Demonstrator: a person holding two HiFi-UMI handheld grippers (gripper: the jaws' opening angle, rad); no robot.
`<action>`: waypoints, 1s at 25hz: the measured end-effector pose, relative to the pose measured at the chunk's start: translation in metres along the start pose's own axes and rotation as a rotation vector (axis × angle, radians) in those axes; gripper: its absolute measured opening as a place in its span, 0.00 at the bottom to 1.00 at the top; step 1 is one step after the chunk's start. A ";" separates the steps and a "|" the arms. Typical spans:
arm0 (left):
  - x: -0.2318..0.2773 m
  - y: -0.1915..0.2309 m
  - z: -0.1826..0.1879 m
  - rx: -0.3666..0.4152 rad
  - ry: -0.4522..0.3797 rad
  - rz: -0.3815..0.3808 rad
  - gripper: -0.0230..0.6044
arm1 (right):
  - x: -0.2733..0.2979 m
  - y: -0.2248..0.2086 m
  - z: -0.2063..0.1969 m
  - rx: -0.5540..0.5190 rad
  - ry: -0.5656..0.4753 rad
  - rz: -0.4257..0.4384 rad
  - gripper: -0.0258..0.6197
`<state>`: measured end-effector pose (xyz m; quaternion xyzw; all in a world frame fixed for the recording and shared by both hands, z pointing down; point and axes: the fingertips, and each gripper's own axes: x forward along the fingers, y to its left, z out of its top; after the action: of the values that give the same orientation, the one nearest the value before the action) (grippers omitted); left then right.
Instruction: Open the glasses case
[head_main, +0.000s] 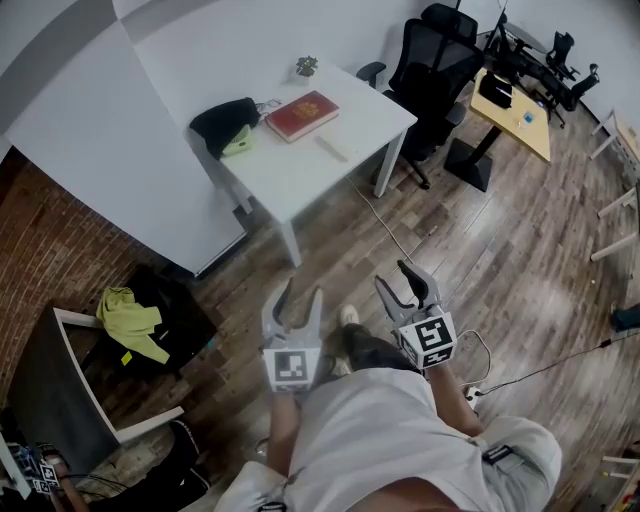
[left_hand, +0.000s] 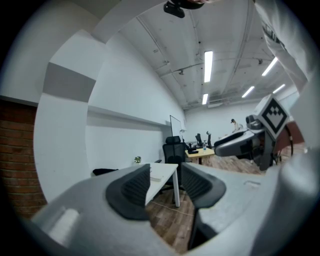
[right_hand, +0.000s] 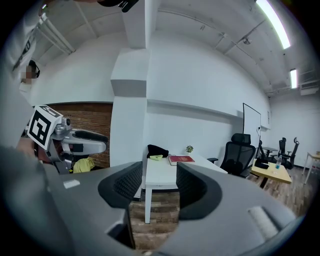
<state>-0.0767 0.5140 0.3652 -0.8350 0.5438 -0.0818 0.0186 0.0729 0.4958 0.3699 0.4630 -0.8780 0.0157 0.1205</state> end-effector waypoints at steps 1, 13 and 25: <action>0.004 0.002 -0.001 0.001 0.002 -0.002 0.34 | 0.003 -0.002 0.000 0.001 0.000 0.000 0.35; 0.068 0.020 0.003 0.017 0.033 -0.005 0.34 | 0.058 -0.046 0.006 0.039 -0.002 0.009 0.35; 0.134 0.040 0.014 0.024 0.041 0.043 0.34 | 0.110 -0.101 0.014 0.060 -0.018 0.045 0.35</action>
<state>-0.0580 0.3747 0.3622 -0.8209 0.5610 -0.1051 0.0194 0.0931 0.3475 0.3728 0.4468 -0.8883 0.0404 0.0981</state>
